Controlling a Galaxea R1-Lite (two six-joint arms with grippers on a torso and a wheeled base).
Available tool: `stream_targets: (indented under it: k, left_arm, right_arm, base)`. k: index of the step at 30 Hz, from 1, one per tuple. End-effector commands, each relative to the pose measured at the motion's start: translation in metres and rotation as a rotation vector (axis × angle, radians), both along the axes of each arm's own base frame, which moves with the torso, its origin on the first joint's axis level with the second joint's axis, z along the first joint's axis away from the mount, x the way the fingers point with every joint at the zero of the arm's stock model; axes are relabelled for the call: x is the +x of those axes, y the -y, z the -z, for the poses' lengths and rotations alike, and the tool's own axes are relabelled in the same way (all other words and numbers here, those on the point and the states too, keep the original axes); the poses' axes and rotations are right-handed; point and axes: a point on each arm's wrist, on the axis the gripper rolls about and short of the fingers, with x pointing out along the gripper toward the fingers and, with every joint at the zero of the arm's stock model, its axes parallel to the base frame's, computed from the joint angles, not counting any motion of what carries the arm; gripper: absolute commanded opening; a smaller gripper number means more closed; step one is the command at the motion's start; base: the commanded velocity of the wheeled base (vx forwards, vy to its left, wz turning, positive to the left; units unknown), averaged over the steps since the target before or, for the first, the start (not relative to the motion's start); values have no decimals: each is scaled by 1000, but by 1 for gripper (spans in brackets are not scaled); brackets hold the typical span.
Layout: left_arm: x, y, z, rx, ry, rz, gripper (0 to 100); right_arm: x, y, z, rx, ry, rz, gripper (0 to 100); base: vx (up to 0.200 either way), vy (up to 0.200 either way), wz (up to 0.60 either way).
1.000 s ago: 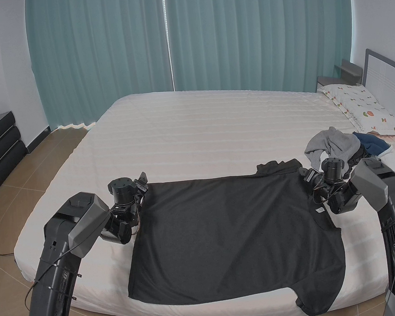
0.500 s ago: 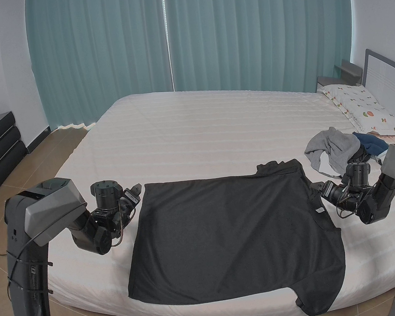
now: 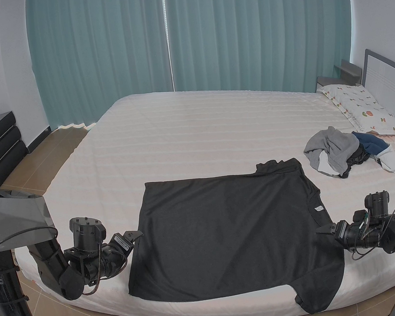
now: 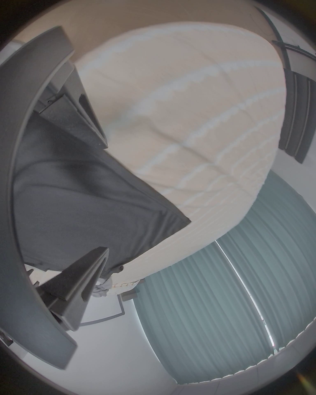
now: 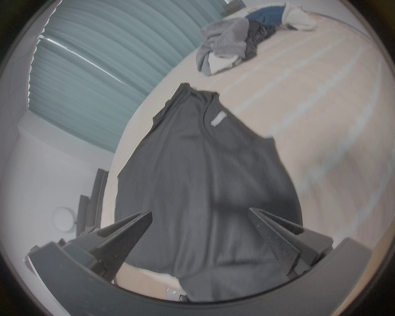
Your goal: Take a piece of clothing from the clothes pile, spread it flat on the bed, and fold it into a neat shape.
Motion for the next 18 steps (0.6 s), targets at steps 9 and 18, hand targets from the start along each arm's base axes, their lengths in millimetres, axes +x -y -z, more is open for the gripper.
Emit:
stream_targets:
  k: [9, 18]
  left_arm:
    - [-18, 2, 8, -23, -50, 24, 100]
    - [-13, 4, 3, -89, -16, -9, 100]
  right_arm:
    - [-23, 8, 4, 94, -48, 2, 100]
    - [-22, 10, 7, 107, -32, -6, 100]
  base:
    - [-111, 0, 0]
    - [0, -89, 0]
